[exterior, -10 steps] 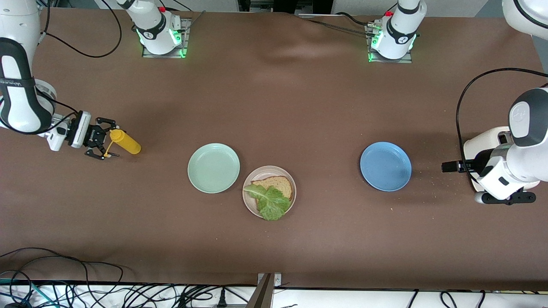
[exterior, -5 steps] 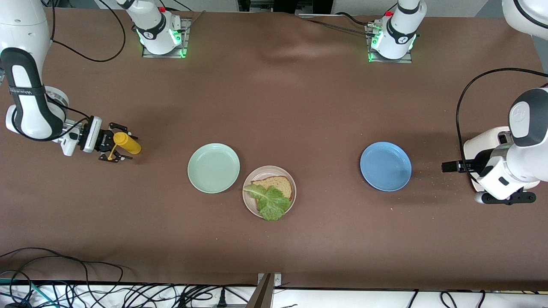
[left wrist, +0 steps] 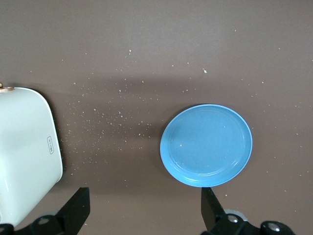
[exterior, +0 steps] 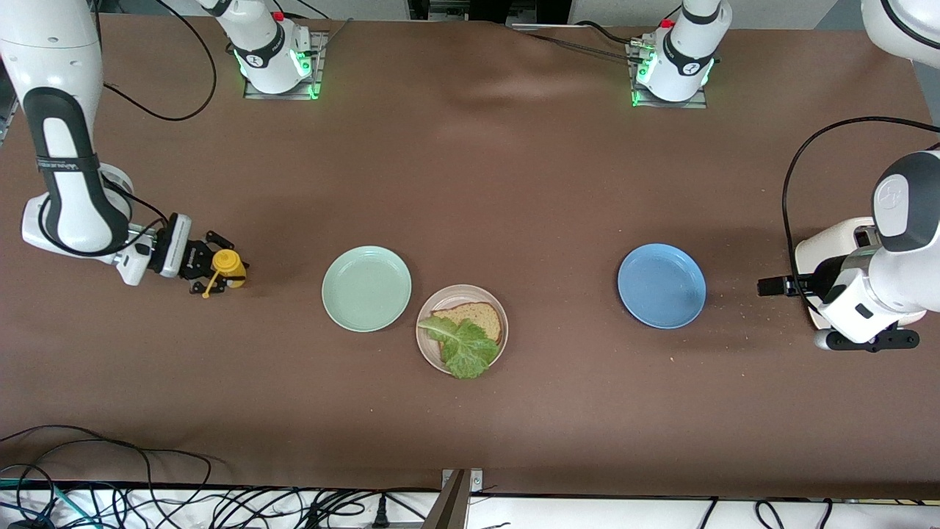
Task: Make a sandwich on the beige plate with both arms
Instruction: 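Carry the mustard bottle over the lettuce on the beige plate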
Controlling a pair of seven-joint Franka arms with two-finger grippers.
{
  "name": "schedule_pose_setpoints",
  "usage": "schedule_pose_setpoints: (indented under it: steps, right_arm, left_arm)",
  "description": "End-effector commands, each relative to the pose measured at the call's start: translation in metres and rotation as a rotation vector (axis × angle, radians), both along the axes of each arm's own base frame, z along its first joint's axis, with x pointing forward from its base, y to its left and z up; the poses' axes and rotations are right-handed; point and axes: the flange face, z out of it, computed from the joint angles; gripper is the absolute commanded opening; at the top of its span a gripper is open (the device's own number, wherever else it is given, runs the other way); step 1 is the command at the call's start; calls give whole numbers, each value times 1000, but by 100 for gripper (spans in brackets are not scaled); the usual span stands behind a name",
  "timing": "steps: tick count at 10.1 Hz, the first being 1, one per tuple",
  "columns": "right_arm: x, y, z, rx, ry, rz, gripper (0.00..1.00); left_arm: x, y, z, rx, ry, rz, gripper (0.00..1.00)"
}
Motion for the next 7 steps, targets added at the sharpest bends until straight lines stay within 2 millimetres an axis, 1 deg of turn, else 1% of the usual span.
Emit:
schedule_pose_setpoints:
  steps: [1,3,4,5,7]
  right_arm:
    - [31,73,24,-98,-66,10,0]
    - [50,142,50,-229,-59,-28,0]
    - [56,167,61,-281,-43,-60,0]
    - [60,207,75,-316,-35,-92,0]
    - [59,264,89,-430,-17,-162,0]
  left_arm:
    - [-2,0,3,36,2,-3,100]
    - [-2,0,3,36,2,-3,100]
    - [-2,0,3,36,2,-3,100]
    - [-1,0,2,36,3,-3,100]
    - [-1,-1,3,35,2,-4,100]
